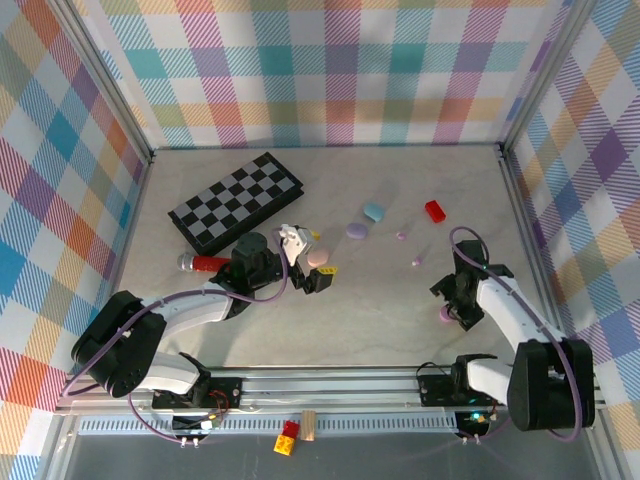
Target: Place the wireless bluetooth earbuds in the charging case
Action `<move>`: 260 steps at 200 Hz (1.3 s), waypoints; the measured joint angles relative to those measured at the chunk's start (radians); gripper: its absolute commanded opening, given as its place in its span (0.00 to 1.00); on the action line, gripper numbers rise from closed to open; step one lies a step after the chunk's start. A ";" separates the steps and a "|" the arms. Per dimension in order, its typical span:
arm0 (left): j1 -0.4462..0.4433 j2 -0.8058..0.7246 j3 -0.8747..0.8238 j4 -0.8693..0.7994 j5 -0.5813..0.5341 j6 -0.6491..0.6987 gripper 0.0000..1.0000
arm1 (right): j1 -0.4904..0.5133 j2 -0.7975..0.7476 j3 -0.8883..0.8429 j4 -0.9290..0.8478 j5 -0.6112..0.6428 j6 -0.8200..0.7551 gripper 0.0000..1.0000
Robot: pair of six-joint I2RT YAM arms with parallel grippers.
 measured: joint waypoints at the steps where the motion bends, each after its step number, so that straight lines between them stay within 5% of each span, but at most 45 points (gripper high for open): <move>1: 0.000 0.000 0.000 0.000 0.000 0.000 1.00 | -0.001 0.001 0.000 0.000 -0.001 -0.001 0.75; 117: 0.000 0.000 0.000 0.000 -0.002 0.000 1.00 | -0.080 0.100 0.000 0.096 -0.039 -0.099 0.45; 185: -0.005 0.000 0.000 0.000 0.001 -0.003 1.00 | -0.080 0.074 0.000 0.095 -0.101 -0.124 0.62; 260: -0.005 0.011 0.000 0.001 0.001 -0.006 1.00 | -0.081 0.080 0.006 0.055 -0.140 -0.179 0.43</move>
